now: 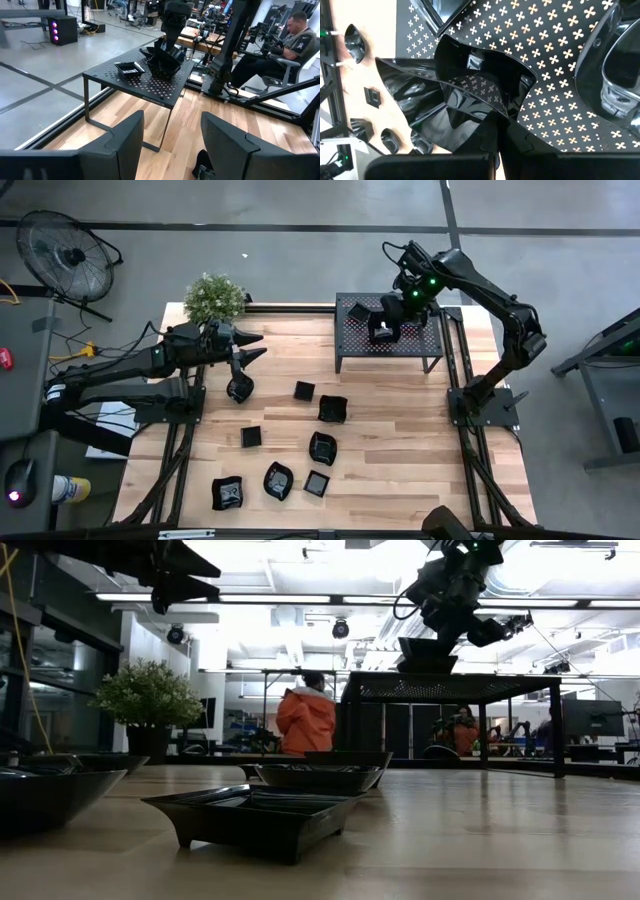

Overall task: Pick & Place Mini shaped plates
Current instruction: Stack the black distorted square plate on top of the black distorted square plates on the shelf

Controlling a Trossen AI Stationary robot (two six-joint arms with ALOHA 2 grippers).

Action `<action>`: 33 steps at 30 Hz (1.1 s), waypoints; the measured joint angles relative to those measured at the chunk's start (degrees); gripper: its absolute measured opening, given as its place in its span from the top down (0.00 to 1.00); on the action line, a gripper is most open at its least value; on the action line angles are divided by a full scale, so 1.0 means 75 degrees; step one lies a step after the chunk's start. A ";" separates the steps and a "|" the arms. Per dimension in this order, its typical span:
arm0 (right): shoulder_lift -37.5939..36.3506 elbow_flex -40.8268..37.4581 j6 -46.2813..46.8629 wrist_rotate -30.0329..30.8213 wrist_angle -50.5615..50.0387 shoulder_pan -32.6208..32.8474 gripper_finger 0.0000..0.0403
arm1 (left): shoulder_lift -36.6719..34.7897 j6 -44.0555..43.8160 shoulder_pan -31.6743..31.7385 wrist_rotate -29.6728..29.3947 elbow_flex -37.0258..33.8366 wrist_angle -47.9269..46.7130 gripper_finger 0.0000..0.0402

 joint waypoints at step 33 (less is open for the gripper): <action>-0.0699 0.0006 -0.0242 0.0093 0.0003 -0.0420 0.82 | 0.0002 -0.0039 0.0000 -0.0032 0.0000 -0.0001 0.51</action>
